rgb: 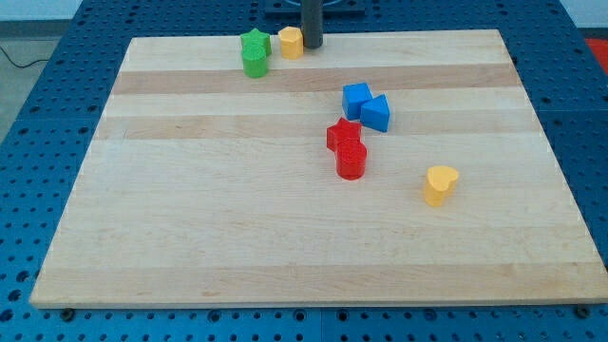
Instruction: Move arm to the bottom of yellow heart
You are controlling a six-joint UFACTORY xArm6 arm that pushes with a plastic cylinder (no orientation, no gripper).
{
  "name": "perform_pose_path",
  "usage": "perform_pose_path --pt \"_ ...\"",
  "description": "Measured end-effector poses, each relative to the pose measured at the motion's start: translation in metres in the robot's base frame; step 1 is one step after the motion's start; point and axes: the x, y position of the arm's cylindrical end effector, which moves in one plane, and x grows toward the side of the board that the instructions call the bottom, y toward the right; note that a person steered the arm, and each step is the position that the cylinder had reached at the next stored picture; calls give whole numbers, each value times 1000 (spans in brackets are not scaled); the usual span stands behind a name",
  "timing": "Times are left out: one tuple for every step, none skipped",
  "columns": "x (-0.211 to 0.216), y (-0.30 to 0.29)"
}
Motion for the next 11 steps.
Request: perform_pose_path --pt "0 -4" --pt "0 6" --pt "16 102" --pt "59 212" --pt "136 279" --pt "226 302" --pt "300 290" --pt "346 246" --pt "355 182" --pt "336 141" --pt "295 141"
